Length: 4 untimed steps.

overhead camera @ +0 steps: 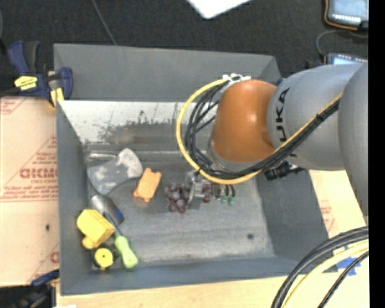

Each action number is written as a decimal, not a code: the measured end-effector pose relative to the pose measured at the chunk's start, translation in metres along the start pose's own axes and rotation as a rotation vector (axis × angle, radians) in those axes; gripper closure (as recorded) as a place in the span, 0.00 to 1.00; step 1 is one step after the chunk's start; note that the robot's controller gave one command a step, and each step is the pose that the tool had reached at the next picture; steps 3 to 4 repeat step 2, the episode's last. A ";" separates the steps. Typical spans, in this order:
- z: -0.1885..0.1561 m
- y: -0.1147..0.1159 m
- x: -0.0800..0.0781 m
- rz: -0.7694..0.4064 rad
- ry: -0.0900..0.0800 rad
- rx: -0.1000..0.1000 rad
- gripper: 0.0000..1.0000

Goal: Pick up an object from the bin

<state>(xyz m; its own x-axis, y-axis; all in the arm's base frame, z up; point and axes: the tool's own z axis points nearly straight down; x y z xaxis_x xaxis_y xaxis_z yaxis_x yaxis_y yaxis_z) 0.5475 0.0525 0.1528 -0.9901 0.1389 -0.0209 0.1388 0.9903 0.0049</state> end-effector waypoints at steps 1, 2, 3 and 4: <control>0.000 0.000 0.000 0.000 0.000 0.000 1.00; -0.170 0.024 -0.018 0.037 -0.011 -0.003 1.00; -0.170 0.024 -0.018 0.037 -0.011 -0.003 1.00; -0.170 0.024 -0.018 0.037 -0.011 -0.003 1.00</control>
Offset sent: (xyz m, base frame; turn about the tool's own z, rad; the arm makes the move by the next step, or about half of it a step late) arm 0.0154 0.0217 0.1659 0.0411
